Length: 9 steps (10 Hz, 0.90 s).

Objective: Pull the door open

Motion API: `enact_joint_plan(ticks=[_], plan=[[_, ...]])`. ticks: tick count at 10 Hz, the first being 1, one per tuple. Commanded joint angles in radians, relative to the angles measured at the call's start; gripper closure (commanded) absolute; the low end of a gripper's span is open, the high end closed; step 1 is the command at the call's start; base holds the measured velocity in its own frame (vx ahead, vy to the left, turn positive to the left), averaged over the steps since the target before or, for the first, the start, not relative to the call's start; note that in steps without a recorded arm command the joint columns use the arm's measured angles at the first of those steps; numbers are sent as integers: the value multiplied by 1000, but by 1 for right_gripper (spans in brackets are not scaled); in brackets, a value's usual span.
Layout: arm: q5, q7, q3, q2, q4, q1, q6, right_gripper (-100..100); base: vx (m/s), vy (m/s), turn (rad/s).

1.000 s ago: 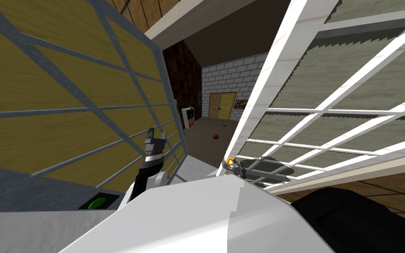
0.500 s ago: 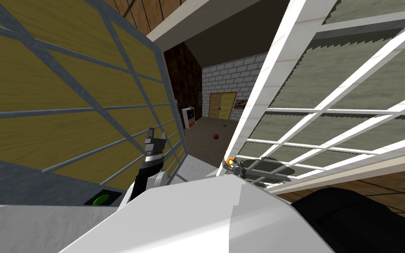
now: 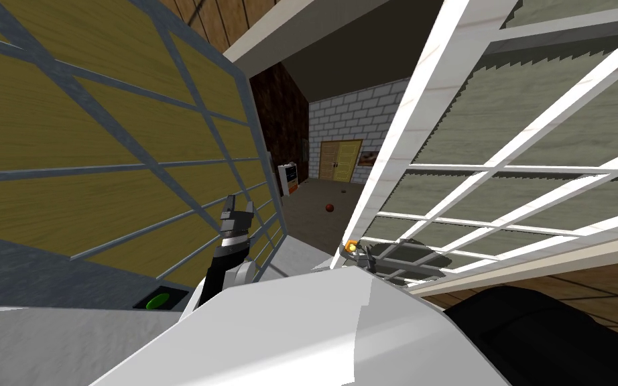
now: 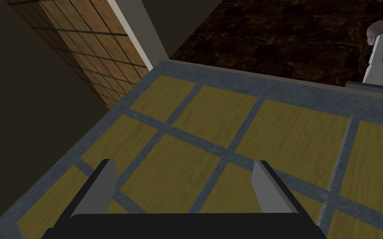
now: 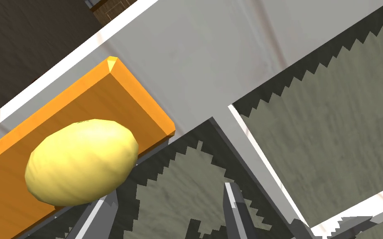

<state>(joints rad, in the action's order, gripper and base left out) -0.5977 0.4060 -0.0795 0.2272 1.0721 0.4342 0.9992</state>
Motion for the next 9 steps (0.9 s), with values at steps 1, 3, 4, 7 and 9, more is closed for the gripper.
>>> enact_joint_plan(ticks=[1, 3, 4, 7, 9], plan=[[12, 0, -29, -22, 6, -13, -4, -100, -1, 2, 20], [12, 0, -29, -22, 6, -13, -4, -100, 0, -7, -9], [12, 0, -29, -22, 6, -13, -4, -100, -1, 5, 8], [12, 0, -29, -22, 6, -13, -4, -100, -4, 4, 3], [-23, 48, -20, -2, 8, 2, 0, -100, -56, -19, 3]])
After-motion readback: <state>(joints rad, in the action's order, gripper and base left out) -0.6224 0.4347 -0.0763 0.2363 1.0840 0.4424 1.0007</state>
